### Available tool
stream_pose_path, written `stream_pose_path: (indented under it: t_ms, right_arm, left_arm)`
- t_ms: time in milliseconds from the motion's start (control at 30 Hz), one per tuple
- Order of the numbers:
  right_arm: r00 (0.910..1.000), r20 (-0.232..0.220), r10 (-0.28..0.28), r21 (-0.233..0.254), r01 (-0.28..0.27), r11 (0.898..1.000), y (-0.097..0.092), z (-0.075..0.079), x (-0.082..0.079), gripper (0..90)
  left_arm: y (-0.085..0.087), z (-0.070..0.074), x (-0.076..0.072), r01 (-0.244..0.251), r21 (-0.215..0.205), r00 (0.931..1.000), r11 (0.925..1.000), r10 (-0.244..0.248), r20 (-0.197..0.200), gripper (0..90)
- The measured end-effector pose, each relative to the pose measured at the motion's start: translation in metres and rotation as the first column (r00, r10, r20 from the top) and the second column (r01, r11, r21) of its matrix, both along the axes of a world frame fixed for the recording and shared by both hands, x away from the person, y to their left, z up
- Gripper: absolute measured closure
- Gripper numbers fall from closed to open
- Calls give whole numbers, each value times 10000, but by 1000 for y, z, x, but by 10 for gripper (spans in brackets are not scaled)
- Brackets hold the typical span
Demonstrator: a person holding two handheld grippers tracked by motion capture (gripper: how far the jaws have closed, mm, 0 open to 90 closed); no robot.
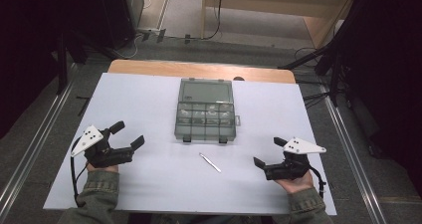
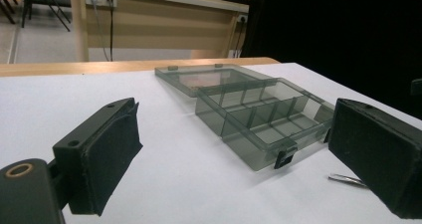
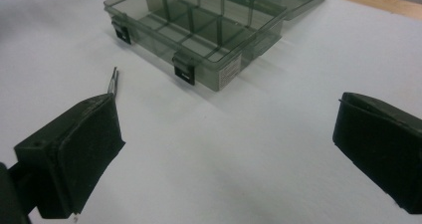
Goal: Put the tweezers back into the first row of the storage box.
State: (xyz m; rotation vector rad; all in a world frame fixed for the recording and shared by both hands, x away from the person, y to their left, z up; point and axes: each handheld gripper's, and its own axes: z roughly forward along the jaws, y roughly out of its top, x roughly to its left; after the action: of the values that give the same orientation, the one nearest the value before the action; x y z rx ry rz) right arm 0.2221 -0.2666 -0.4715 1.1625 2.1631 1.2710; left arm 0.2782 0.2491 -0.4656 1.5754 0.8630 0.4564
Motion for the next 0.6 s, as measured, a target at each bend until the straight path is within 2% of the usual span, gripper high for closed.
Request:
stream_pose_path:
  t_ms: [233,300,567,600]
  right_arm:
    - [9995,-72,302,-758,-307,9966,15,4,5,0]
    - [9997,-87,230,-846,-236,9961,16,5,6,0]
    - [9971,-583,486,-1133,-550,9920,29,10,12,0]
    - [9949,-786,633,-1344,-735,9882,36,10,12,0]
  left_arm:
    - [-2,1,-3,97,-94,9999,9999,-96,86,57]
    - [-2,1,-3,85,-75,9999,9999,-84,122,58]
    - [-3,0,-1,16,90,9999,10000,-17,108,57]
    - [-3,0,-2,-3,100,9999,10000,2,128,57]
